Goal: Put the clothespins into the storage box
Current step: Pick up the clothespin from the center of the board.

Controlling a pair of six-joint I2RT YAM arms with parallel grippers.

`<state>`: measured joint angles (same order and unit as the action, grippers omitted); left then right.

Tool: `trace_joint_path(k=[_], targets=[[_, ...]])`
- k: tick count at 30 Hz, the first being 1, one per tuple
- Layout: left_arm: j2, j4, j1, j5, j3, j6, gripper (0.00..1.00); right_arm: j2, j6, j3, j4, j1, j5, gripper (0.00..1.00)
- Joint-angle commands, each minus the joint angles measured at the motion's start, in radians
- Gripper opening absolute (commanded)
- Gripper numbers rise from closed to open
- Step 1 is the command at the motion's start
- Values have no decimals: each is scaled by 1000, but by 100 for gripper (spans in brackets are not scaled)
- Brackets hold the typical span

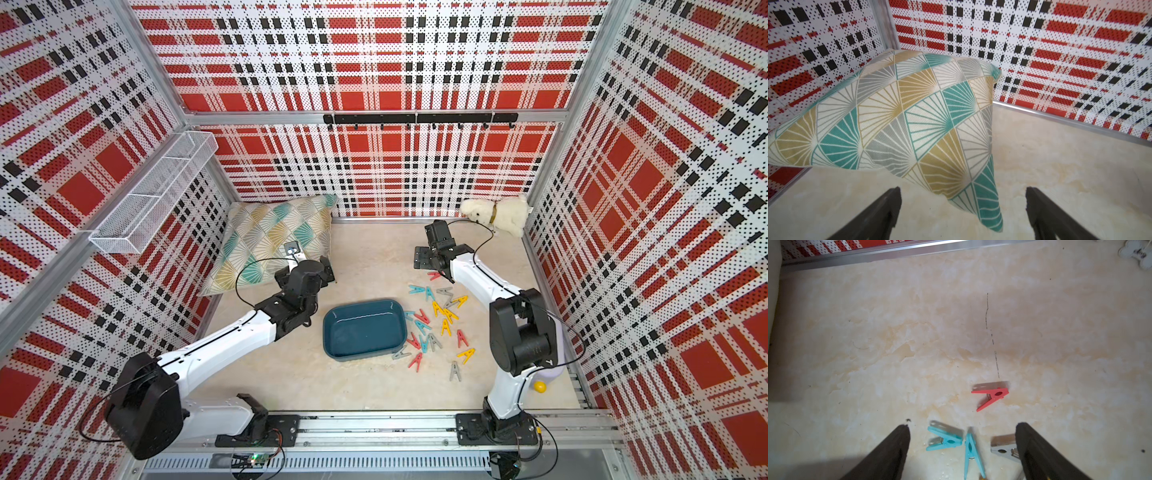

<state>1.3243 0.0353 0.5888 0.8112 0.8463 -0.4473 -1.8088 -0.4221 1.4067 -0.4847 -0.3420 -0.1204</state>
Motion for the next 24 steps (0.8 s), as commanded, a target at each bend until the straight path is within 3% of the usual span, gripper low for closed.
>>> trace_joint_path(k=[1,5,10,24], targets=[[5,43,14,32,-5,-37,99,-69,-51,53,-120,3,-16,76],[-22,30,11,32,-28,-40,99,-127,-82,72,-125,3,-8,58],[-39,15,11,21,-44,-33,99,-179,-139,83,-106,4,19,46],[-38,14,9,10,-50,-57,99,-210,-172,47,-75,33,7,34]])
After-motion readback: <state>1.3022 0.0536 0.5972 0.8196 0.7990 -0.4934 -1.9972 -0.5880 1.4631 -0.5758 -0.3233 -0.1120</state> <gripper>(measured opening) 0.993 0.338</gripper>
